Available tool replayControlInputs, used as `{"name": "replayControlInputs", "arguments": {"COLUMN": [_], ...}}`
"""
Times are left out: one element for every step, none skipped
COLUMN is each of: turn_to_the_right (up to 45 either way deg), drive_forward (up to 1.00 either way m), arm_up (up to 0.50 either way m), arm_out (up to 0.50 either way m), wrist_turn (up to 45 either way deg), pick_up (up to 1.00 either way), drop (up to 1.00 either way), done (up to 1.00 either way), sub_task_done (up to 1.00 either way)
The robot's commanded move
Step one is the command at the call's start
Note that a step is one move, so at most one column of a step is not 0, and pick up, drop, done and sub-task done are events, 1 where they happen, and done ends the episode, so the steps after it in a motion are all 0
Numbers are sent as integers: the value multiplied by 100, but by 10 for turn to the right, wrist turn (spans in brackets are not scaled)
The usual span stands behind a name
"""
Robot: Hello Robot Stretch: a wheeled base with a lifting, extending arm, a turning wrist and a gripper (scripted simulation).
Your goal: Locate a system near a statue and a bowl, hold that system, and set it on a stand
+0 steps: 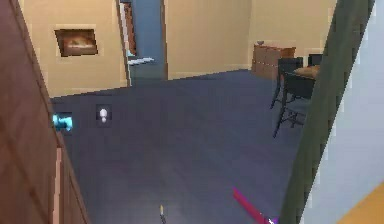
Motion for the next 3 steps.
{"name": "replayControlInputs", "arguments": {"turn_to_the_right": [0,-120,-30], "drive_forward": [100,0,0], "arm_up": [0,0,0], "arm_out": [0,0,0], "wrist_turn": [0,0,0], "pick_up": [0,0,0], "drop": [0,0,0], "done": [0,0,0], "sub_task_done": [0,0,0]}}
